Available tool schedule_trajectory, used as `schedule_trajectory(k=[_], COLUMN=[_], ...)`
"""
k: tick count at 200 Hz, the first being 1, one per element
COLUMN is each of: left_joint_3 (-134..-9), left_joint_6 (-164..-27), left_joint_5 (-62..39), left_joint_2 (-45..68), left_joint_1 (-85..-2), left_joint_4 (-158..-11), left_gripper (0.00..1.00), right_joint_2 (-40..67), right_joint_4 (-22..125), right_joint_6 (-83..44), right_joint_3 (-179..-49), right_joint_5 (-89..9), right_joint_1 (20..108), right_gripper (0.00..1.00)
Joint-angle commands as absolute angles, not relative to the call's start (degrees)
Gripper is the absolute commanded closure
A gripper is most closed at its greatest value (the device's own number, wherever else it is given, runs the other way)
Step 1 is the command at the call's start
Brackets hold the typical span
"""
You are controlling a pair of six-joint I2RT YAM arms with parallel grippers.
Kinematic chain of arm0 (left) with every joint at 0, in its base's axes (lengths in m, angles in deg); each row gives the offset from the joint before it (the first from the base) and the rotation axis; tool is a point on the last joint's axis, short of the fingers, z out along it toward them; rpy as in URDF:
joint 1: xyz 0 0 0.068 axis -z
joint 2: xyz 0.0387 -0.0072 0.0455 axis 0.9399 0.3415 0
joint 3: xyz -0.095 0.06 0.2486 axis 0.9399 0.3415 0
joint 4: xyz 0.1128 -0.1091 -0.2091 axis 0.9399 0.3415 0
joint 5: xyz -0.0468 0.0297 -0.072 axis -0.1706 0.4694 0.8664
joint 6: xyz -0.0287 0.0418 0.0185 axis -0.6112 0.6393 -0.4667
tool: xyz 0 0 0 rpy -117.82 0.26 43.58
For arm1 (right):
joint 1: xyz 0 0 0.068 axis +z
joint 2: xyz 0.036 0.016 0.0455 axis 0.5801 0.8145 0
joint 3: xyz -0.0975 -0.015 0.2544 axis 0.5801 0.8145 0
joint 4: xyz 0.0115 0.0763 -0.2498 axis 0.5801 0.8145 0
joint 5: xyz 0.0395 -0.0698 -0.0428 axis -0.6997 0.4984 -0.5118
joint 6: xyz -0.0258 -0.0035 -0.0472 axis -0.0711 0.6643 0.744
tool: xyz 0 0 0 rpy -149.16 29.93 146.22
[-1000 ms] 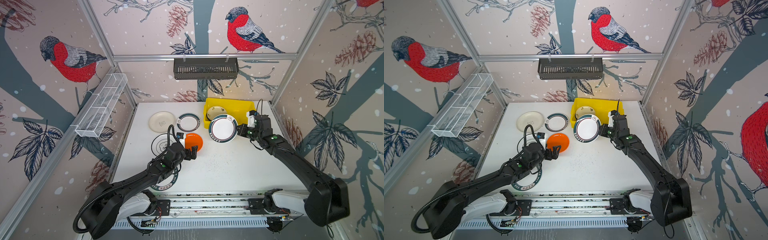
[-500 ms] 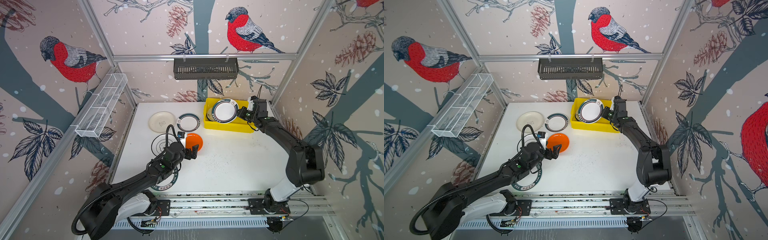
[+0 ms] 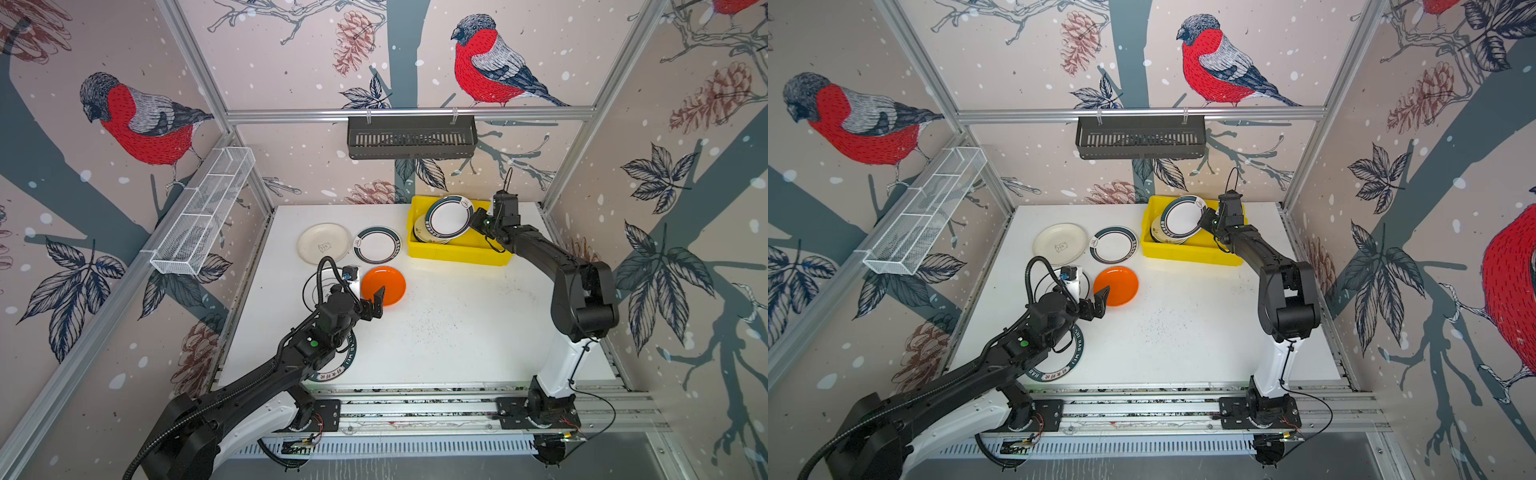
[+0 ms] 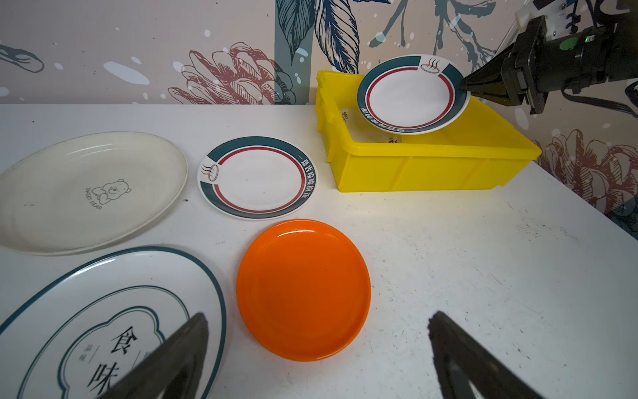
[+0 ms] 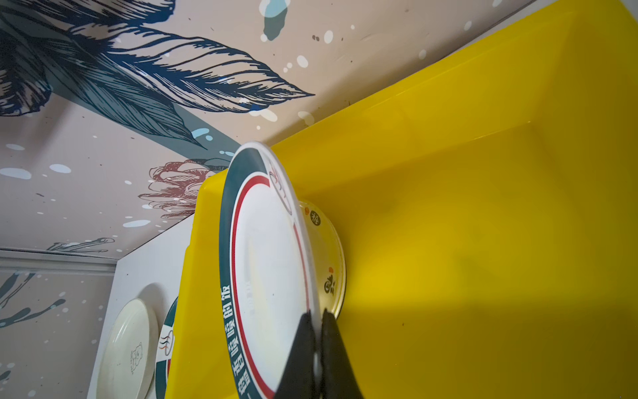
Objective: Place the plates into the plastic bin on the countertop
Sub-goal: 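Lift the green-and-red-rimmed plate with the right gripper and carry it into the yellow bin, then lower the rimmed plate onto the stacked plates and open the right gripper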
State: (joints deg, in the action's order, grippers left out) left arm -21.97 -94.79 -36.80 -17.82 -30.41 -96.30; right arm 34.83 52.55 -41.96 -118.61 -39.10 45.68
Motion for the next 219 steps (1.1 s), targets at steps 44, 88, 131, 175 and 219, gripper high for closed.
schedule_trajectory(k=[44, 88, 131, 175, 219], left_joint_3=[-22.42, -22.72, -22.36, -22.45, -22.27], left_joint_6=[-93.24, -93.11, -93.01, -93.10, -93.03], left_joint_5=[-38.66, -39.23, -39.93, -39.95, -40.23], left_joint_2=[-15.88, -16.09, -16.55, -16.54, -16.93], left_joint_1=[-30.39, -30.39, -30.39, -30.39, -30.39], left_joint_4=[-97.31, -96.72, -96.81, -96.64, -96.41], left_gripper=[0.02, 0.02, 0.02, 0.02, 0.02], right_joint_2=[41.77, 44.34, 46.64, 49.61, 50.47], right_joint_4=[50.92, 51.26, 53.18, 56.22, 57.90], right_joint_6=[-43.17, -43.43, -42.67, -41.79, -40.97], right_joint_3=[-124.43, -125.31, -127.76, -131.64, -132.94], right_joint_5=[-39.25, -40.10, -41.03, -42.20, -42.31], right_joint_1=[46.95, 47.40, 48.02, 48.80, 49.14], right_gripper=[1.00, 1.00, 1.00, 0.92, 0.68])
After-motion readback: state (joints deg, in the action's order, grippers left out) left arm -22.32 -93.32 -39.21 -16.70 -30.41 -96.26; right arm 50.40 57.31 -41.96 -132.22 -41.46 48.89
